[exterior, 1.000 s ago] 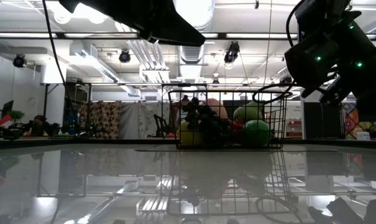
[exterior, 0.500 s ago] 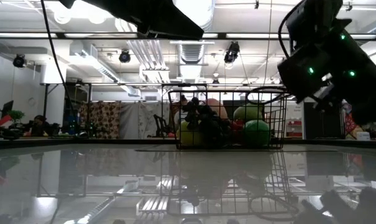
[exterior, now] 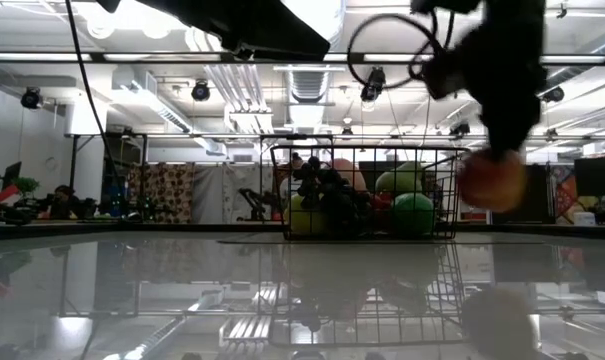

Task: Build produce basket
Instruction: Put the red apple into the black wire basket

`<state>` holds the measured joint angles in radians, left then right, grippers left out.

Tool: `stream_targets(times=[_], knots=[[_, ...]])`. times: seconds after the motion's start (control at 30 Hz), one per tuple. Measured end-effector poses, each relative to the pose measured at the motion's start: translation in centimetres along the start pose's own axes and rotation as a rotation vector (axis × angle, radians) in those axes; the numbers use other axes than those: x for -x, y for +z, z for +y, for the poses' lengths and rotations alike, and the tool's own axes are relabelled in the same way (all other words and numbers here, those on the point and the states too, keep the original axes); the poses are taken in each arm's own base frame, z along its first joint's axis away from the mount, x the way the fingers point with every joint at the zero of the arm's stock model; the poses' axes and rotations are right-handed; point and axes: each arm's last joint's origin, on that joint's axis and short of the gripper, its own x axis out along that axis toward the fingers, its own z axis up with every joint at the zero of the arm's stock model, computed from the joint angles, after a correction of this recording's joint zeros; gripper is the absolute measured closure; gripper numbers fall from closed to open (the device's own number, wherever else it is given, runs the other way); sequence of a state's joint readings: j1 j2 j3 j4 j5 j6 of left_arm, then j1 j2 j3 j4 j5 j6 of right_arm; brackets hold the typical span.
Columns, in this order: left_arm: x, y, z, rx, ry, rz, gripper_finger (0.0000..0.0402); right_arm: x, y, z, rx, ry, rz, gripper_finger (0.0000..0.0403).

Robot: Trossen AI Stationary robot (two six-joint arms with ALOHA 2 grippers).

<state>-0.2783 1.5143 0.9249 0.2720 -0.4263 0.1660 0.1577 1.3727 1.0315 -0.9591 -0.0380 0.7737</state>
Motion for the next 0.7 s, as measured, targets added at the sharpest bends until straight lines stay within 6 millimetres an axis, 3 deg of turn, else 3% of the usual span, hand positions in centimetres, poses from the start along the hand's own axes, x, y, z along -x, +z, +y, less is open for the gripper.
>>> stream_targets(times=[0.27, 0.57, 0.7], knots=[[0.5, 0.3, -1.3, -0.07, -0.104, -0.032, 0.0216, 1.5, 1.4, 1.9, 0.105, 0.393, -0.213, 0.0168], [0.3, 0.8, -2.8, -0.161, -0.121, -0.135, 0.0106, 0.6, 2.0, 2.8, 0.153, 0.523, -0.266, 0.0168], [-0.6, -0.1, -3.5, -0.185, -0.227, -0.13, 0.0091, 0.1, 2.5, 3.3, 0.175, 0.576, -0.258, 0.0168]])
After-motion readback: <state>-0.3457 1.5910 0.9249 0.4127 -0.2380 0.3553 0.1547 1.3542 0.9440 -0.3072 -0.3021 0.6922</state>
